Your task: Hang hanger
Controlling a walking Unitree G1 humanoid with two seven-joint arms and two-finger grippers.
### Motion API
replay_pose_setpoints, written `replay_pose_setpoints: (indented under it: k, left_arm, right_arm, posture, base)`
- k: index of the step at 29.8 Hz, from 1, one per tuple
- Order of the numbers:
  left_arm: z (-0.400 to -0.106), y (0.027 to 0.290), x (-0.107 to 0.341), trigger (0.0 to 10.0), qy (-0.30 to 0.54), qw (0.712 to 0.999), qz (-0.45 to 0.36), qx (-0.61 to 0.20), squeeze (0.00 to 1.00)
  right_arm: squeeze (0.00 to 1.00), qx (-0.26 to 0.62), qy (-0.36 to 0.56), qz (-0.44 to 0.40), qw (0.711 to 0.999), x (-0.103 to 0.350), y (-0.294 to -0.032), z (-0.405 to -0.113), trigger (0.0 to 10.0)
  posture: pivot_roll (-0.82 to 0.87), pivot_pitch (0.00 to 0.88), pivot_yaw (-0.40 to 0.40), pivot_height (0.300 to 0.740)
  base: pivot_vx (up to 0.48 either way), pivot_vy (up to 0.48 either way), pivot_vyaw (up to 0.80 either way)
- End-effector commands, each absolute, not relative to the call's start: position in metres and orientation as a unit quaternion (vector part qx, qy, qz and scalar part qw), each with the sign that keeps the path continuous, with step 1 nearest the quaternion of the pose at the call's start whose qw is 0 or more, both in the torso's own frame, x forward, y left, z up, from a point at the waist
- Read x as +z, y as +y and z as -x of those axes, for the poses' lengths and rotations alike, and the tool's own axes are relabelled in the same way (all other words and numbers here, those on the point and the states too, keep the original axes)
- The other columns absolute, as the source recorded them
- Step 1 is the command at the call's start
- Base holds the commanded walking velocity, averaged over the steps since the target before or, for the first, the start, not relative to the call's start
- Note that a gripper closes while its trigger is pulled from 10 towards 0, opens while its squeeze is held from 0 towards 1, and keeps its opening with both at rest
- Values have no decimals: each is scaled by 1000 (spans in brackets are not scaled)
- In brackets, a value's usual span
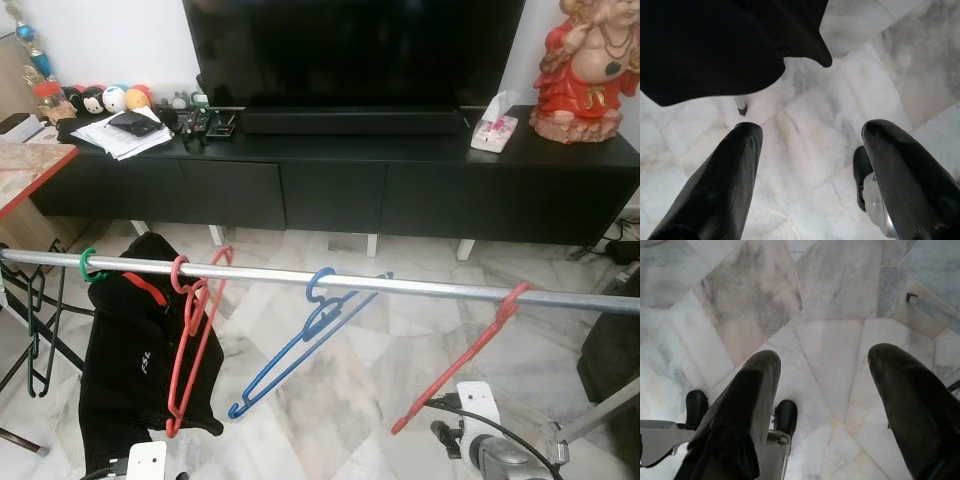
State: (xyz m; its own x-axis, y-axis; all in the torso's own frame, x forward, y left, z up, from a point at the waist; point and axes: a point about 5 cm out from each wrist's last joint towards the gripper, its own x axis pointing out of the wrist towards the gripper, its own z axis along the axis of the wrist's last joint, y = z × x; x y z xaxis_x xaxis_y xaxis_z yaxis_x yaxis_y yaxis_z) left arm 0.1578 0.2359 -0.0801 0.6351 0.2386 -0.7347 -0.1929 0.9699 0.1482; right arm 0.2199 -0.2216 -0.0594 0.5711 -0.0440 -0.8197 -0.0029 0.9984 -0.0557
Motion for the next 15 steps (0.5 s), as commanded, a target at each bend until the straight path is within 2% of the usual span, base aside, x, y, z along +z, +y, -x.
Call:
replay_pose_setpoints:
  k: [1, 9, 15]
  left_arm:
    - [-156, 241, -81, 10000, 417, 900, -17, 129, 0]
    - [-162, 239, -80, 10000, 420, 898, -12, 128, 0]
    - [-153, 239, -85, 10000, 435, 890, 5, 133, 0]
  right_arm:
    - [0, -19, 463, 16, 886, -60, -218, -221, 10000]
    - [0, -26, 461, 10, 887, -60, -216, -221, 10000]
    - [0, -22, 461, 11, 887, -61, -216, -220, 10000]
  posture:
    - [-102, 0, 82, 740]
    - [-103, 0, 90, 740]
    - [-108, 0, 91, 740]
  base:
    - [0, 0, 0]
    - [0, 0, 0]
    - [0, 0, 0]
